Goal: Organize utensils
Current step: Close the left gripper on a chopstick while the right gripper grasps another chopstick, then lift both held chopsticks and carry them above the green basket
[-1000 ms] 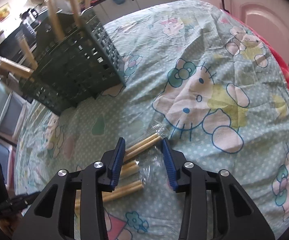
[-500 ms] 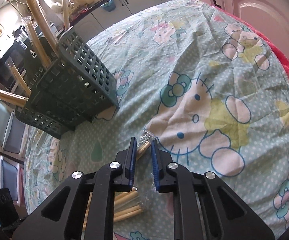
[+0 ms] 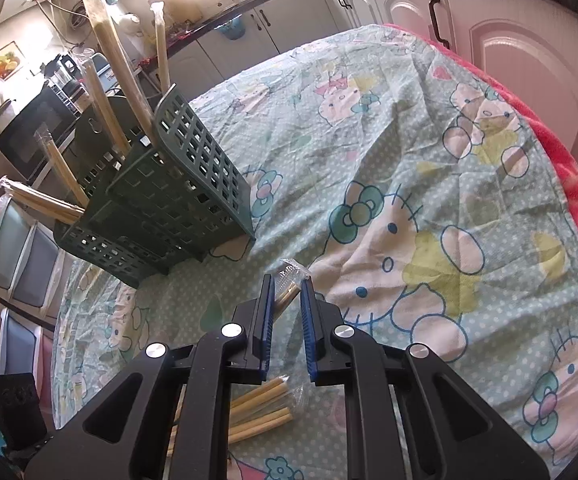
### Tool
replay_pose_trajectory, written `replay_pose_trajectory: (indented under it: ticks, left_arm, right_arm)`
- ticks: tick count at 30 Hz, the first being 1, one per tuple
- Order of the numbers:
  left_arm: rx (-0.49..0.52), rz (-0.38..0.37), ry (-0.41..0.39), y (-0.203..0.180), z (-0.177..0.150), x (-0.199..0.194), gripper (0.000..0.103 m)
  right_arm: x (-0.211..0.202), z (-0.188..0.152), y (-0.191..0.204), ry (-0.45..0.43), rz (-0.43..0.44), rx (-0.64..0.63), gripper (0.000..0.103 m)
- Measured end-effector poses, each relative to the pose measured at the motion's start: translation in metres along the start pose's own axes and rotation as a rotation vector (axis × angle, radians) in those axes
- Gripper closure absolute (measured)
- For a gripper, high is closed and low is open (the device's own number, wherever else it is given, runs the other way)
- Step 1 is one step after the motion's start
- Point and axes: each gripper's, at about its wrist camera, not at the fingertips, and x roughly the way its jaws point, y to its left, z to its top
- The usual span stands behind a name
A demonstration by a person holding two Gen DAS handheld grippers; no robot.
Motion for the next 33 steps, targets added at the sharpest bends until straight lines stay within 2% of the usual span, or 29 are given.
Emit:
replay_pose_trajectory:
  ticks: [3,13,22,33]
  left_arm:
    - [0.024,0.001,0.002,-0.005,0.001,0.0,0.103]
    - [0.077,-0.022,-0.041,-0.022,0.009,-0.01,0.103]
    - [0.139,-0.037,-0.129,-0.049,0.03,-0.03,0.103]
    - [0.199,-0.069,-0.241,-0.083,0.071,-0.051,0.103]
  right_arm:
    - [-0.005,0.001,0.001,-0.01,0.007,-0.003,0.091]
    - [-0.03,0.009,0.013,-0.072,0.041,-0.052,0.093]
    - [-0.068,0.018,0.041,-0.192,0.097,-0.172,0.095]
    - [-0.099,0.03,0.075,-0.311,0.114,-0.301,0.098]
